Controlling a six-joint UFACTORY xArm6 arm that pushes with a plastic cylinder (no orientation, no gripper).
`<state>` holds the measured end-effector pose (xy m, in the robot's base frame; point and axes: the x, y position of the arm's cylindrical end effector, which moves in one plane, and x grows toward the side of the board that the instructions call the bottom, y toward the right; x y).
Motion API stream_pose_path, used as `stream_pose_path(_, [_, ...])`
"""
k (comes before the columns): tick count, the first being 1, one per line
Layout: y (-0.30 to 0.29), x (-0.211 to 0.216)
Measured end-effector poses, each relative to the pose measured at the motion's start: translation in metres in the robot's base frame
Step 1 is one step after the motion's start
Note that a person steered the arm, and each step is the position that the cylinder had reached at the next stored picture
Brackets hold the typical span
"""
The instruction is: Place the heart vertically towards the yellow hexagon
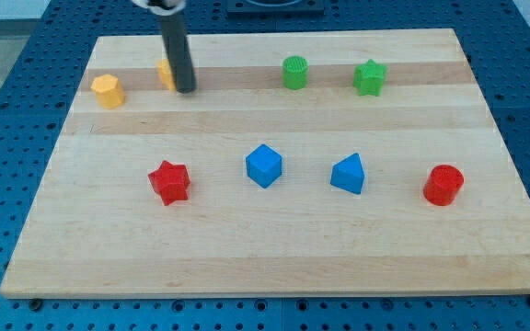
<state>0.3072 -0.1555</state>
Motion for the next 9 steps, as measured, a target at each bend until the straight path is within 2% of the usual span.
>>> stream_pose_path(2, [-0.030, -0.061])
stream_pose_path(3, [-0.020, -0.069])
stream_pose_path(5, [-0.044, -0.074])
stream_pose_path(7, [-0.022, -0.065])
stream_pose_path(9, [-0.057, -0.057])
